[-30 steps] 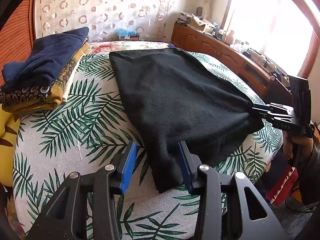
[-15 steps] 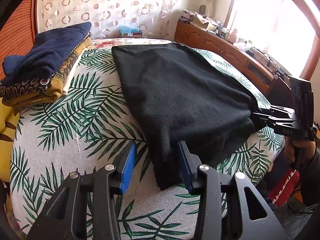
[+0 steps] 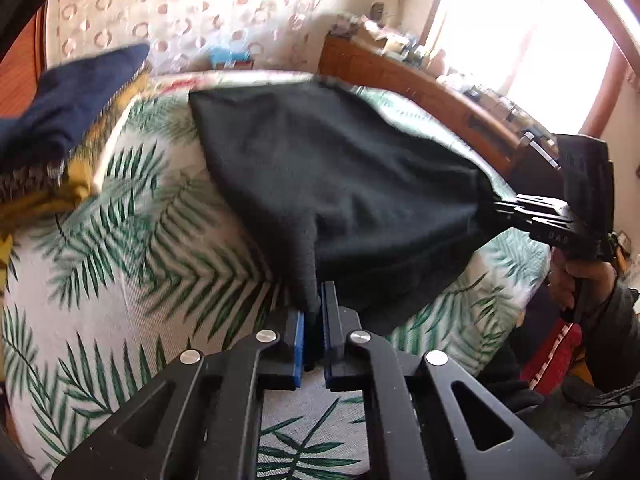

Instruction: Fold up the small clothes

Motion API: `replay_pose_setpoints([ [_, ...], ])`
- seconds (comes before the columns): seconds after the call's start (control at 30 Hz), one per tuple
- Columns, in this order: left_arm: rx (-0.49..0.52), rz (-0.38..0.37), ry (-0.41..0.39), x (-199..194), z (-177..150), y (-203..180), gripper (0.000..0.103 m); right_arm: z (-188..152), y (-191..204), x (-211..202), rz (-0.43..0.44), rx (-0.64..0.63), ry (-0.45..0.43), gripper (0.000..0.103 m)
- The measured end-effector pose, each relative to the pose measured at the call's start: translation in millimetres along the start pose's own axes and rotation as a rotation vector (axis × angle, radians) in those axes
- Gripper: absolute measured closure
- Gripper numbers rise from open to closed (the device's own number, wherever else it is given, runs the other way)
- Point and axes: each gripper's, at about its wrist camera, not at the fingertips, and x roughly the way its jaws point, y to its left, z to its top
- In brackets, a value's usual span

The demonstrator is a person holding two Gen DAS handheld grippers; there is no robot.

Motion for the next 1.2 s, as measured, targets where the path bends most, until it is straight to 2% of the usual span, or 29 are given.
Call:
replay_pose_setpoints([
  [0.1,-0.025,-0.025,-0.074,-20.2,20.8,2.4,0.096,13.9,-1.2,-16.9,0.043,0.014,-0.066,0.094],
  [0.23,-0.050,-0.019,-0.177,-37.2,69.3,16.9,0.096,51.6,-9.4,-31.6,0.087,0.020,-0.150,0.094],
  [0.33,-0.093,-0.012,-0.216,-30.9,112.3,36.9,0.096,88.2,-20.4,-27.4,0.088,0.023,-0.195,0.094],
  [0.4,-0.105,0.018,-0.229,-20.6,139.7,49.3,0.096,114.4,-32.2,-16.4,0.083,0.040,-0.210,0.095],
  [0.53,-0.123,0.064,-0.214,8.5,176.8,71.3,0.096,156.6,-49.5,18.0,0.040,0.050,-0.205,0.094],
  [0.63,-0.140,0.093,-0.181,35.5,193.0,86.9,0.096,182.3,-62.2,50.3,0.010,0.042,-0.177,0.094],
  [0.8,-0.192,0.116,-0.127,75.2,205.1,109.1,0.096,205.4,-79.9,101.3,-0.022,0.036,-0.128,0.094],
  [0.87,-0.176,0.128,-0.126,84.2,207.7,108.5,0.094,212.2,-80.9,117.0,-0.034,0.028,-0.116,0.091],
  [0.9,-0.157,0.143,-0.138,86.4,209.5,106.9,0.090,217.0,-81.1,123.5,-0.039,0.022,-0.109,0.089],
  [1.0,-0.100,0.176,-0.182,82.7,214.0,97.7,0.056,228.1,-77.2,128.2,-0.068,-0.011,-0.085,0.084],
  [1.07,-0.074,0.169,-0.201,78.5,214.5,92.5,0.046,232.5,-71.7,124.7,-0.077,-0.048,-0.080,0.077],
  [1.1,-0.071,0.160,-0.201,77.2,214.2,92.6,0.037,234.5,-68.8,118.3,-0.091,-0.066,-0.086,0.065],
  [1.13,-0.069,0.147,-0.201,76.8,213.3,92.3,0.030,235.1,-68.7,113.3,-0.108,-0.078,-0.096,0.059],
  [1.17,-0.067,0.138,-0.202,76.4,210.8,92.1,0.029,236.5,-69.9,110.2,-0.104,-0.074,-0.107,0.052],
  [1.2,-0.066,0.134,-0.201,76.9,208.1,91.6,0.028,236.7,-72.0,106.4,-0.096,-0.069,-0.115,0.050],
])
